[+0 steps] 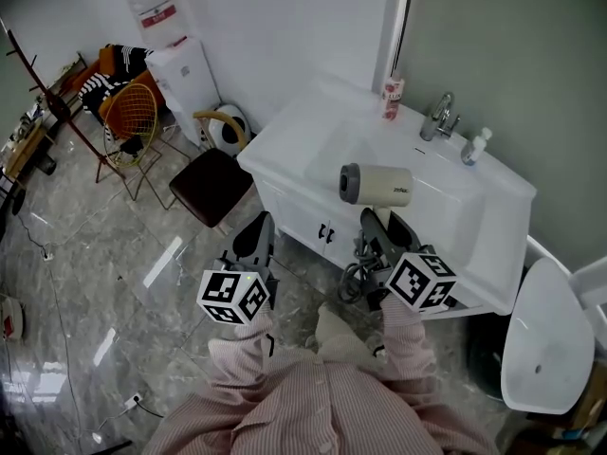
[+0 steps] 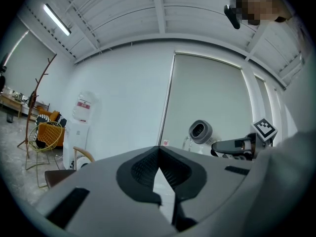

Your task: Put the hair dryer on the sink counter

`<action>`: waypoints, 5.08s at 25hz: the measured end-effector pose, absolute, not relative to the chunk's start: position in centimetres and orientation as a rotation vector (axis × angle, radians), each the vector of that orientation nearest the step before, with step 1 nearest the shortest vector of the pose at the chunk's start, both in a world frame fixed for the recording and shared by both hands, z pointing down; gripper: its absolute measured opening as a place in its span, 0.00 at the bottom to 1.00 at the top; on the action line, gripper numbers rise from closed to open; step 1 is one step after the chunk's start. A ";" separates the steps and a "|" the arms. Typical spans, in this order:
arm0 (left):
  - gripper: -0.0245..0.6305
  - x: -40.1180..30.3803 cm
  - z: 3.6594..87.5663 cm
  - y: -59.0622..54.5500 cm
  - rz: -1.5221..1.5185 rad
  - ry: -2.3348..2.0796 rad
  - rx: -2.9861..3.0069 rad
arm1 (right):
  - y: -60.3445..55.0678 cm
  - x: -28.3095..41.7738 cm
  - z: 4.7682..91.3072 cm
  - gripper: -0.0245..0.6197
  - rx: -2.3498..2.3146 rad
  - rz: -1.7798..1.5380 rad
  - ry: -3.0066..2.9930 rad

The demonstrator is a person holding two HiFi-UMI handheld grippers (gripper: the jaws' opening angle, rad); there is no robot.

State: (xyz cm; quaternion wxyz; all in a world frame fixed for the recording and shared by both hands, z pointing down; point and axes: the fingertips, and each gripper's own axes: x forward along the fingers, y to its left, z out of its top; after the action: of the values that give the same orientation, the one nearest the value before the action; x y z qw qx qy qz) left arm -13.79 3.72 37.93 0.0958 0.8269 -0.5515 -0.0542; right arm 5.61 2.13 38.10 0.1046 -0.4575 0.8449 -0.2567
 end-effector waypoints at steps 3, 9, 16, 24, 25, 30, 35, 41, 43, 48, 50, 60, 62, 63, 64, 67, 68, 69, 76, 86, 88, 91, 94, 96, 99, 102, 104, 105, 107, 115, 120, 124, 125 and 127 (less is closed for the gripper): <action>0.03 -13.7 38.4 2.3 -0.155 -1.625 2.446 | 0.6 5.7 38.6 0.30 -1.356 -0.770 2.487; 0.03 -14.6 39.0 -1.9 -0.144 -1.637 2.437 | -3.8 5.0 39.4 0.30 -1.348 -0.788 2.477; 0.03 -15.3 38.9 -8.4 -0.146 -1.644 2.437 | -10.4 4.5 39.4 0.30 -1.336 -0.789 2.476; 0.03 -15.6 38.6 -16.4 -0.145 -1.644 2.415 | -18.5 4.0 39.2 0.30 -1.332 -0.819 2.481; 0.03 -15.6 38.6 -17.4 -0.144 -1.644 2.411 | -19.5 3.9 39.3 0.30 -1.331 -0.825 2.481; 0.03 -15.4 39.0 -21.8 -0.141 -1.636 2.401 | -24.1 4.0 39.7 0.30 -1.326 -0.845 2.481; 0.03 -15.6 39.3 -25.2 -0.138 -1.634 2.387 | -27.7 3.5 40.3 0.30 -1.322 -0.869 2.486; 0.03 -15.8 40.2 -29.1 -0.123 -1.623 2.370 | -32.5 2.8 40.8 0.30 -1.274 -0.905 2.473; 0.03 -15.9 40.7 -30.2 -0.105 -1.620 2.363 | -33.8 2.4 41.0 0.30 -1.262 -0.917 2.471; 0.03 -15.7 42.5 -32.7 -0.033 -1.605 2.356 | -36.4 2.0 42.6 0.30 -1.273 -0.964 2.459; 0.03 -15.7 43.1 -33.7 -0.007 -1.591 2.349 | -37.3 1.9 43.4 0.30 -1.284 -0.992 2.452; 0.03 -14.2 48.1 -38.9 0.107 -1.440 2.306 | -43.6 1.5 47.8 0.30 -1.382 -1.125 2.369; 0.03 -13.8 49.5 -39.9 0.117 -1.403 2.287 | -45.1 1.3 49.1 0.30 -1.412 -1.144 2.377; 0.03 -13.6 50.0 -40.4 0.123 -1.387 2.281 | -45.7 1.1 49.7 0.30 -1.427 -1.154 2.382; 0.03 -13.4 50.5 -40.8 0.131 -1.374 2.277 | -46.3 1.0 50.4 0.30 -1.439 -1.167 2.386; 0.03 -13.0 51.7 -42.0 0.144 -1.343 2.263 | -47.5 0.4 52.3 0.30 -1.476 -1.207 2.418; 0.03 -12.9 52.1 -42.3 0.148 -1.333 2.257 | -47.9 0.2 52.9 0.30 -1.489 -1.219 2.432; 0.03 -12.7 52.5 -42.6 0.153 -1.324 2.252 | -48.3 0.0 53.4 0.30 -1.497 -1.227 2.445; 0.03 -12.8 54.7 -44.3 0.170 -1.284 2.212 | -50.4 -1.5 56.4 0.30 -1.579 -1.293 2.491; 0.03 -12.9 56.4 -44.5 0.191 -1.259 2.173 | -51.4 -1.8 59.7 0.30 -1.708 -1.382 2.467; 0.03 -12.9 56.6 -44.6 0.189 -1.258 2.169 | -51.5 -1.9 60.2 0.30 -1.725 -1.399 2.471; 0.03 -12.9 56.8 -44.8 0.186 -1.258 2.165 | -51.8 -2.1 60.7 0.30 -1.746 -1.426 2.465; 0.03 -13.0 56.8 -44.7 0.185 -1.260 2.159 | -51.9 -2.2 60.9 0.30 -1.768 -1.437 2.464; 0.04 -13.0 56.8 -44.7 0.181 -1.265 2.155 | -51.9 -2.2 61.0 0.30 -1.779 -1.434 2.473; 0.03 -13.1 56.7 -44.6 0.176 -1.270 2.153 | -51.9 -2.2 61.0 0.30 -1.796 -1.434 2.477; 0.03 -13.1 56.6 -44.5 0.176 -1.272 2.153 | -52.0 -2.1 61.1 0.30 -1.807 -1.449 2.461; 0.03 -13.0 56.5 -44.5 0.176 -1.273 2.155 | -52.0 -2.1 61.0 0.30 -1.811 -1.446 2.463; 0.03 -13.0 56.5 -44.4 0.175 -1.274 2.156 | -52.0 -2.1 61.0 0.30 -1.811 -1.441 2.471; 0.03 -12.8 56.4 -44.3 0.174 -1.276 2.156 | -51.9 -2.1 61.0 0.30 -1.809 -1.427 2.496; 0.03 -12.4 55.9 -44.0 0.161 -1.285 2.164 | -51.9 -2.1 60.4 0.33 -1.870 -1.300 2.599; 0.03 -12.2 55.2 -43.6 0.150 -1.293 2.177 | -51.6 -1.8 59.8 0.33 -1.900 -1.221 2.637; 0.03 -12.4 54.4 -43.2 0.132 -1.303 2.191 | -51.2 -1.8 58.7 0.33 -1.857 -1.140 2.673; 0.03 -12.4 54.3 -43.0 0.127 -1.305 2.193 | -51.0 -1.7 58.4 0.33 -1.860 -1.118 2.680; 0.04 -12.4 53.8 -42.7 0.120 -1.309 2.201 | -50.6 -1.4 57.7 0.33 -1.871 -1.063 2.694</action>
State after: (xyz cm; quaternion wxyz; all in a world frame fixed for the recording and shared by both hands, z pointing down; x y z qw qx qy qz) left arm -12.43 -42.72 53.82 0.2851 0.8228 -0.4895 0.0448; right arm -1.39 -50.63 57.71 -0.1526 -0.5364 0.7722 -0.3047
